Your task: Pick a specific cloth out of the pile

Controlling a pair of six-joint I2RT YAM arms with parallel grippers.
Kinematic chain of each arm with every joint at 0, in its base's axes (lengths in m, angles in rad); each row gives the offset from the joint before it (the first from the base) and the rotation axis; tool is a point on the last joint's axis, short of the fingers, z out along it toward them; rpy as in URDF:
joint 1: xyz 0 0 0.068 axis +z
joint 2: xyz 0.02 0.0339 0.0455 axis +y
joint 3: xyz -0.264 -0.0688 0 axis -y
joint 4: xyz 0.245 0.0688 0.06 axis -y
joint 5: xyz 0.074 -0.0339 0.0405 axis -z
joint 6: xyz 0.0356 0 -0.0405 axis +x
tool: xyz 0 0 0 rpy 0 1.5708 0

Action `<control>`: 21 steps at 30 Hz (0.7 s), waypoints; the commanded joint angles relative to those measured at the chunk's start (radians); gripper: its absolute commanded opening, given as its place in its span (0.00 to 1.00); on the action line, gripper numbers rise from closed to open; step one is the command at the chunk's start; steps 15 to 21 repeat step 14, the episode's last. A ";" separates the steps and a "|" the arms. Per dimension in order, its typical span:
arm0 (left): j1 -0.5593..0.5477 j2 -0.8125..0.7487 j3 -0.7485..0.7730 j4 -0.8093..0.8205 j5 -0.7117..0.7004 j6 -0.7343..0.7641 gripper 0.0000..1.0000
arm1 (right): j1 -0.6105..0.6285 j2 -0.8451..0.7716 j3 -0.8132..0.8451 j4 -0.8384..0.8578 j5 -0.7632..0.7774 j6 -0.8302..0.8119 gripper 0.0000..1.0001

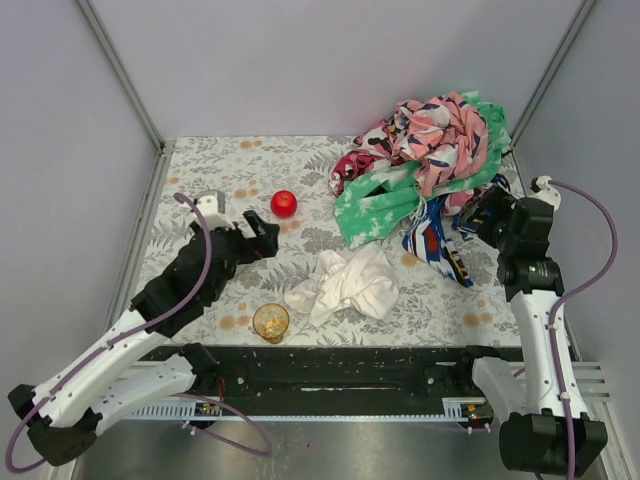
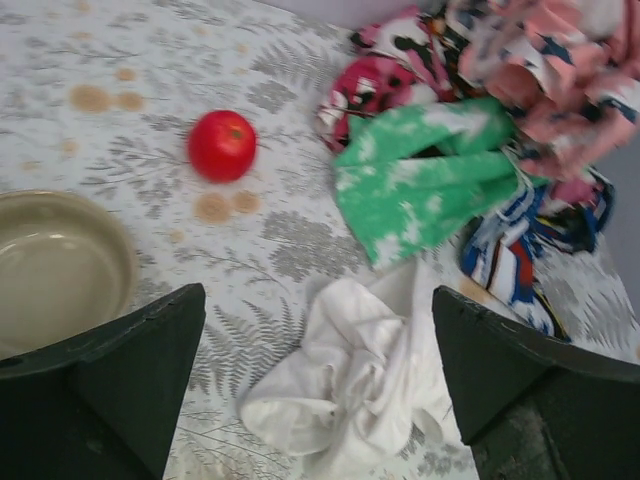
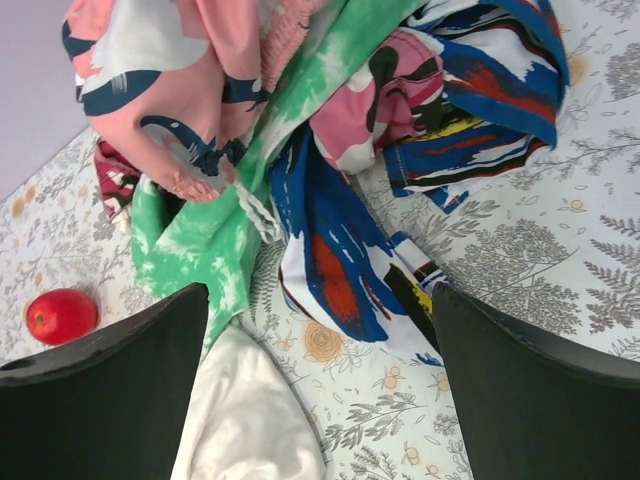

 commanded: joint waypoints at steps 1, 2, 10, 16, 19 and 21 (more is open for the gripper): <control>0.103 -0.059 -0.060 -0.119 -0.178 -0.069 0.99 | 0.004 -0.037 -0.037 0.050 0.091 0.012 1.00; 0.137 -0.079 -0.071 -0.120 -0.168 -0.078 0.99 | 0.004 -0.046 -0.046 0.052 0.102 0.003 1.00; 0.310 -0.156 -0.143 -0.137 -0.112 -0.093 0.99 | 0.004 -0.109 -0.099 0.102 0.129 -0.017 0.99; 0.326 -0.165 -0.161 -0.120 -0.099 -0.095 0.99 | 0.004 -0.122 -0.104 0.105 0.151 -0.017 1.00; 0.326 -0.165 -0.161 -0.120 -0.099 -0.095 0.99 | 0.004 -0.122 -0.104 0.105 0.151 -0.017 1.00; 0.326 -0.165 -0.161 -0.120 -0.099 -0.095 0.99 | 0.004 -0.122 -0.104 0.105 0.151 -0.017 1.00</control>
